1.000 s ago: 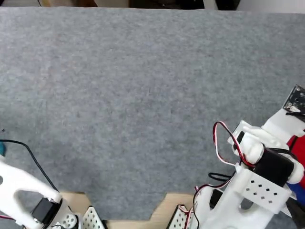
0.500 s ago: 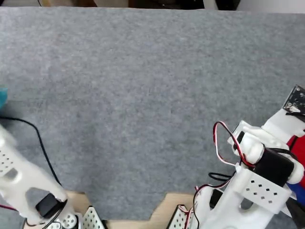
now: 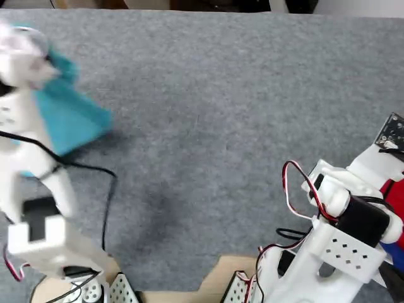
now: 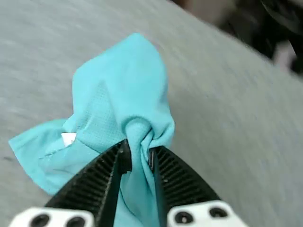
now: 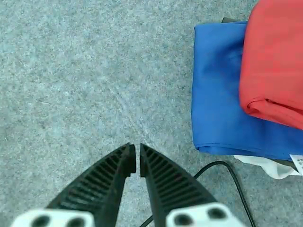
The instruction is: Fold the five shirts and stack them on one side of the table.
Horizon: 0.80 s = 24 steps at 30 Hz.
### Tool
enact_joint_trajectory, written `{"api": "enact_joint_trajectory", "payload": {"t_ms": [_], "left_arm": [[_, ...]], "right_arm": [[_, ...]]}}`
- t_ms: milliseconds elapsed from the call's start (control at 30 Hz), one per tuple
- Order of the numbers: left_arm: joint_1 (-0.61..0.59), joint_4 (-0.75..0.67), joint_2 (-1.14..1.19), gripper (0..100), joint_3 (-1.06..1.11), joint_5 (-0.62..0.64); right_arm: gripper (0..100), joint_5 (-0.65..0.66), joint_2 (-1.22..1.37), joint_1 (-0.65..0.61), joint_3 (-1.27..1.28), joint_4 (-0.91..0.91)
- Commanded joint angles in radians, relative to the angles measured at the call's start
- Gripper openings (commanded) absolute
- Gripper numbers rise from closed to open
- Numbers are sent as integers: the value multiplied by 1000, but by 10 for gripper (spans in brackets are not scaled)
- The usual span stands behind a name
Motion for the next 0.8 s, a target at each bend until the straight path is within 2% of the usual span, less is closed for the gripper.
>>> {"api": "enact_joint_trajectory", "payload": {"t_ms": [0, 133, 300, 367, 500, 567, 633, 767], "left_arm": [[270, -11, -162, 19, 186, 6], [433, -124, -208, 19, 359, 3], [539, -143, -234, 29, 477, 5], [552, -140, -251, 83, 485, 6], [545, -23, -303, 293, 477, 21], [486, 9, -348, 346, 483, -8], [404, 9, -400, 335, 485, -38], [126, 9, -483, 331, 497, -52]], "right_arm": [[30, -11, -15, -5, -4, 5], [30, -11, -15, -5, -4, 26], [34, -3, -15, -5, -4, 74], [34, -3, -15, -13, -4, 69], [34, 54, -12, -54, -4, 52], [34, 98, -10, -96, -4, 48], [34, 129, -8, -154, -10, 43], [34, 155, -7, -272, -4, -2]]}}
